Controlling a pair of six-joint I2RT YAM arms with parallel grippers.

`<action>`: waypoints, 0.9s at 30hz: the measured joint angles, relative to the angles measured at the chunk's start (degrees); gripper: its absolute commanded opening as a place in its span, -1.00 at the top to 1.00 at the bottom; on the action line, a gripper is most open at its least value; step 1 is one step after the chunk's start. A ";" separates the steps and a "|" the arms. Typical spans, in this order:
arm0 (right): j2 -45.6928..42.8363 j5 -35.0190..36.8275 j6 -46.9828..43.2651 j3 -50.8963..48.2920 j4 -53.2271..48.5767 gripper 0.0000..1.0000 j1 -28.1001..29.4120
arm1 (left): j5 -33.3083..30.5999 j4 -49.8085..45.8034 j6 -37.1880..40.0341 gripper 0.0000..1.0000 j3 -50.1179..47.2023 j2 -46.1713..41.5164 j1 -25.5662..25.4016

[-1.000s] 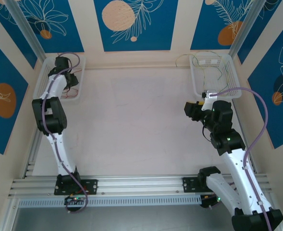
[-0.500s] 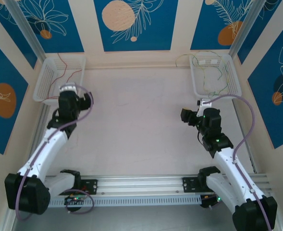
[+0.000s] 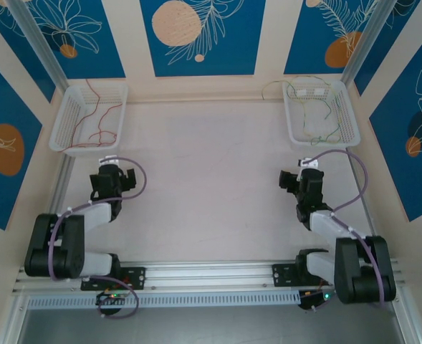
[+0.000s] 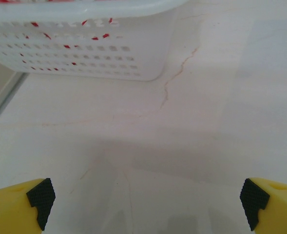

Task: Untangle the cables

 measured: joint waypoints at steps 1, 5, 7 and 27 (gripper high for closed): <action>1.92 -1.05 -0.63 0.02 2.60 -0.73 -0.26 | 1.27 1.31 -0.04 -1.00 0.28 1.46 0.72; 7.56 -5.73 -3.23 1.77 6.58 -0.67 -0.48 | 5.84 5.84 0.11 -1.00 0.24 3.06 1.07; 8.44 -8.55 -4.70 3.15 6.88 -0.67 -0.39 | 8.20 11.50 0.39 -1.00 -1.92 2.82 1.07; 17.20 -16.04 -1.36 8.26 12.72 -0.69 0.59 | 13.84 19.39 5.46 -1.00 -1.62 9.01 -2.10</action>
